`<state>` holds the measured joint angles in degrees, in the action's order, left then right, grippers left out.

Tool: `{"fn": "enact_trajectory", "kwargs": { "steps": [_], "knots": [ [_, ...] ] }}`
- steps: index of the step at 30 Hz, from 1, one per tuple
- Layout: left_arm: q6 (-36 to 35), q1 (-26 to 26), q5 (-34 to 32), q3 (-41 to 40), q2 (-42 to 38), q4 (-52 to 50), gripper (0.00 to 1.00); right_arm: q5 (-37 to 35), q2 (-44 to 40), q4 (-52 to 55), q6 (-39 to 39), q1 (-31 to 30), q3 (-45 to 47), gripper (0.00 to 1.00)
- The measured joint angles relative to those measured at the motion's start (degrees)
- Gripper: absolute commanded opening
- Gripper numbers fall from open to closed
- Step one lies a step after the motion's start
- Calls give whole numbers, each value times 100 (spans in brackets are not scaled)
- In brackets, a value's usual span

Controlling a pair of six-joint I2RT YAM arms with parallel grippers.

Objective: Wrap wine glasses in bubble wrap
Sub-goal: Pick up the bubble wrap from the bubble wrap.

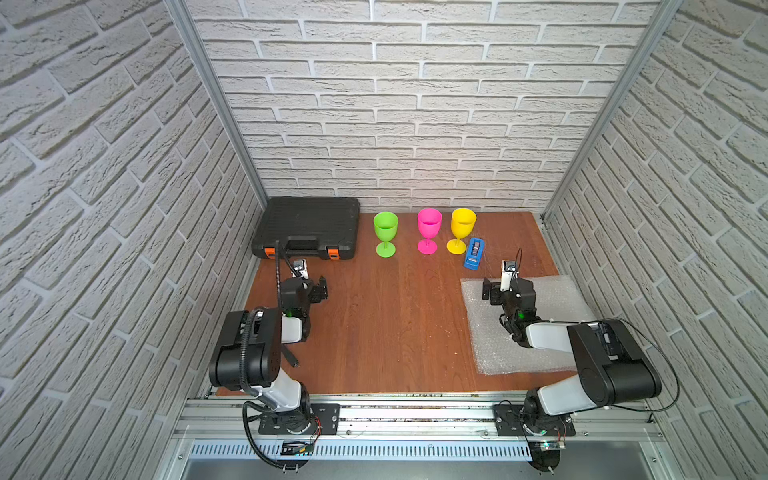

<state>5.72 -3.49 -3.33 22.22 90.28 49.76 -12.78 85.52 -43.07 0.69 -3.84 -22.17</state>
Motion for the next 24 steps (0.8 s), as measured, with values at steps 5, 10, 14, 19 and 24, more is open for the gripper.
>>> {"fn": "enact_trajectory", "kwargs": {
  "steps": [5,10,14,19,24],
  "knots": [
    [0,0,0,0,0,-2,98,0,0,2,0,0,0,100],
    [0,0,0,0,0,0,98,0,0,2,0,0,0,100],
    [0,0,0,0,0,0,98,0,0,2,0,0,0,100],
    [2,-15,26,0,0,-2,98,0,0,2,0,4,0,100],
    [4,-33,79,0,0,0,98,0,0,2,0,4,0,100]
  ]
}}
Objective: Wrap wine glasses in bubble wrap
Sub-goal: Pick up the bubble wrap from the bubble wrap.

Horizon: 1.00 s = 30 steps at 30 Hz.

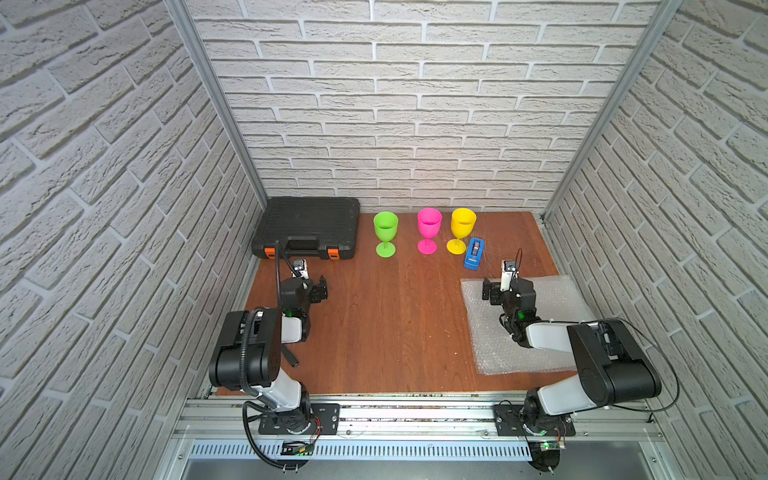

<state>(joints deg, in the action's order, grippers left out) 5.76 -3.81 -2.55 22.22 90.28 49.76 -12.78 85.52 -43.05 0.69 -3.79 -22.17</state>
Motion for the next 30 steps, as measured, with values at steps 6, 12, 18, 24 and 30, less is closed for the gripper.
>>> {"fn": "enact_trajectory", "kwargs": {
  "steps": [6,12,18,24,30],
  "knots": [
    [2,-31,42,0,0,0,98,0,0,0,0,0,0,99],
    [-26,96,-249,101,-278,-557,98,-48,-378,1108,2,0,-396,92],
    [-212,732,-1049,828,-1152,-1786,98,-35,-1327,2686,127,0,-1617,88],
    [225,1338,-1523,1604,-1779,-3348,98,295,-1980,4577,767,0,-2177,82],
    [1132,1786,-1495,2378,-2072,-5163,98,1163,-2085,6513,1384,-42,-2583,74]
  ]
}}
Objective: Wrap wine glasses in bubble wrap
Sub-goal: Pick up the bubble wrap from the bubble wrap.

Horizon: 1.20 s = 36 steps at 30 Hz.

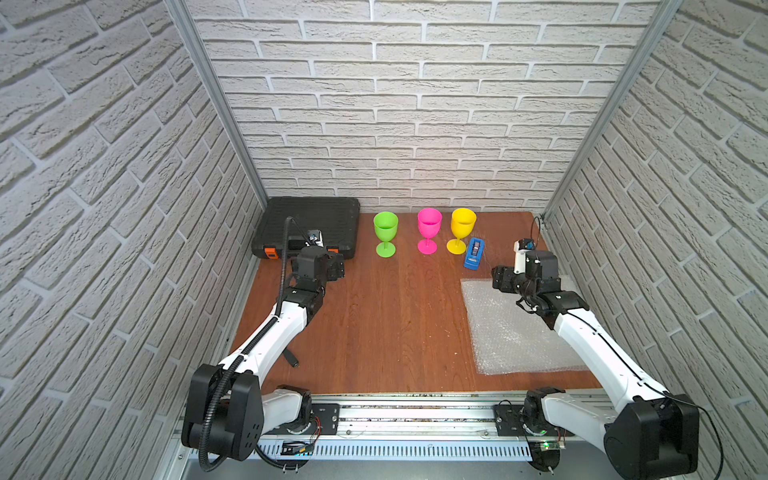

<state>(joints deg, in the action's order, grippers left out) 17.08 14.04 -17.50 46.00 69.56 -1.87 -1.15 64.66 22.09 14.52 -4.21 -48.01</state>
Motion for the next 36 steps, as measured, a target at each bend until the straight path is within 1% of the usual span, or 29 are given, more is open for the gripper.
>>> {"fn": "enact_trajectory", "kwargs": {
  "steps": [4,6,9,12,16,25,32,34,36],
  "knots": [
    [575,181,334,129,-133,-870,98,525,284,863,168,-166,-116,67],
    [789,269,509,120,-195,-1224,98,581,538,1165,254,-354,-131,63],
    [1051,420,713,35,-319,-1486,98,544,1012,1462,369,-660,-177,59],
    [1287,531,881,-138,-457,-1550,98,385,1556,1615,448,-922,-306,55],
    [1539,592,997,-337,-544,-1589,98,192,2090,1657,520,-1108,-437,51],
    [1727,595,1032,-387,-549,-1624,98,-103,2669,1622,551,-1165,-568,36],
    [1727,597,1029,-387,-544,-1626,98,-184,2815,1589,597,-1165,-570,12],
    [1729,597,1029,-387,-542,-1628,98,-214,2815,1580,614,-1165,-570,3],
    [1731,601,1029,-387,-542,-1637,98,-275,2815,1578,634,-1158,-570,3]
  ]
}}
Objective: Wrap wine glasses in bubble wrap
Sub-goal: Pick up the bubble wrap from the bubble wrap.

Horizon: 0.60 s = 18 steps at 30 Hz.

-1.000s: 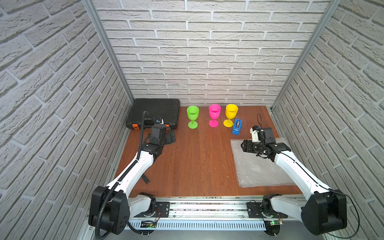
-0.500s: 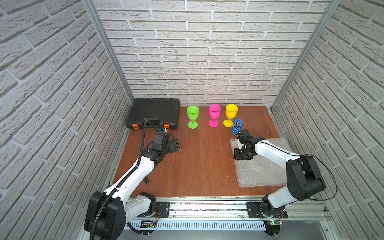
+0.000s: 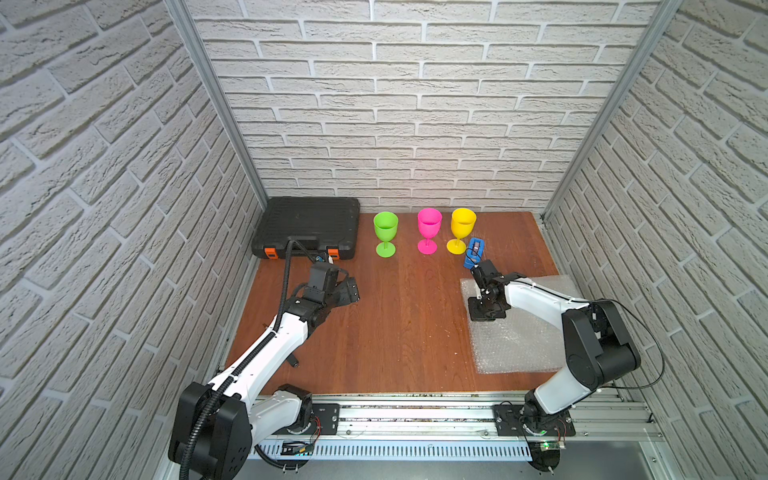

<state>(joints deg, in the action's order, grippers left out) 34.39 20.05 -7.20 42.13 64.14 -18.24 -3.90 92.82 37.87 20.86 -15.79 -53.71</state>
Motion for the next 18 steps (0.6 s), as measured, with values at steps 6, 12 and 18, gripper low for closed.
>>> {"fn": "enact_trajectory", "kwargs": {
  "steps": [6,12,18],
  "knots": [
    [13,17,-2,0,0,-37,98,-308,-225,22,39,105,0,3],
    [4,33,-9,31,11,-186,98,-715,-894,319,42,245,-61,2],
    [-35,35,-35,223,9,-323,98,-809,-1447,938,81,188,-560,3]
  ]
}}
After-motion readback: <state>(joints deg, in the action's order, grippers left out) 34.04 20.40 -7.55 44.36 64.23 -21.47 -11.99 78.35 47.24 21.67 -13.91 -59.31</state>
